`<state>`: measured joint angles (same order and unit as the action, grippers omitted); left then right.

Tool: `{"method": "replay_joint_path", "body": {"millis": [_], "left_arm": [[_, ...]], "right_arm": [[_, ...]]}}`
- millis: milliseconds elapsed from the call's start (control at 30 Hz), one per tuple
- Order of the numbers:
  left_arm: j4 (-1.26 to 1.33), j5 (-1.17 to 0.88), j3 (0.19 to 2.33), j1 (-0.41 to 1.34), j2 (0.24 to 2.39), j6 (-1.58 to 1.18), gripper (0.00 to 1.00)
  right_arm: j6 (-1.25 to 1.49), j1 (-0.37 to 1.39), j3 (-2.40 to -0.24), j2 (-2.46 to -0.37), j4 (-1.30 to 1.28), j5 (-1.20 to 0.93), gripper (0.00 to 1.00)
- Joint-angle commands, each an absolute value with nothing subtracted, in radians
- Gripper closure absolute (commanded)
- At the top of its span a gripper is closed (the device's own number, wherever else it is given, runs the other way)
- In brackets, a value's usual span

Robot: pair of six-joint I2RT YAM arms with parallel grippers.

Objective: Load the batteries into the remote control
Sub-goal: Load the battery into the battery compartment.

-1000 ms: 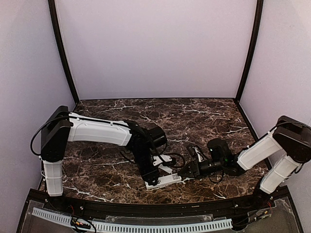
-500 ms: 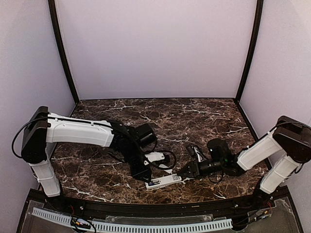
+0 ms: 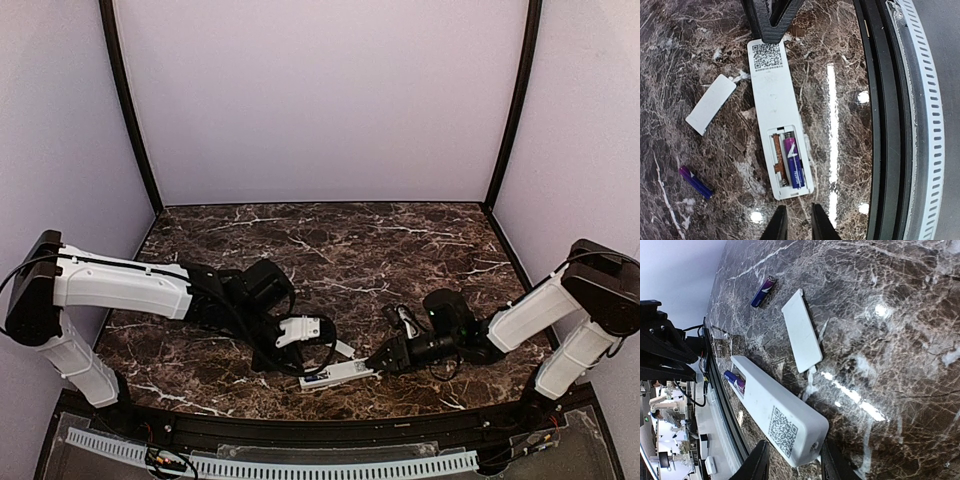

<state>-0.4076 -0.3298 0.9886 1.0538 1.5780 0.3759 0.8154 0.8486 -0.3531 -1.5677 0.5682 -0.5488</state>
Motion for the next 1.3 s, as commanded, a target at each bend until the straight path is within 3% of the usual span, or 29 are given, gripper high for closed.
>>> {"method": "replay_joint_path", "body": {"millis": [0, 1267], "left_arm": [[-0.378, -0.335, 0.989, 1.053, 1.596, 0.45, 0.82], [-0.405, -0.408, 0.953, 1.055, 1.626, 0.596, 0.83]], "right_arm": [[0.795, 0.857, -0.362, -1.562, 0.541, -0.526, 0.66], [0.735, 0.856, -0.479, -1.671, 0.525, -0.589, 0.73]]}}
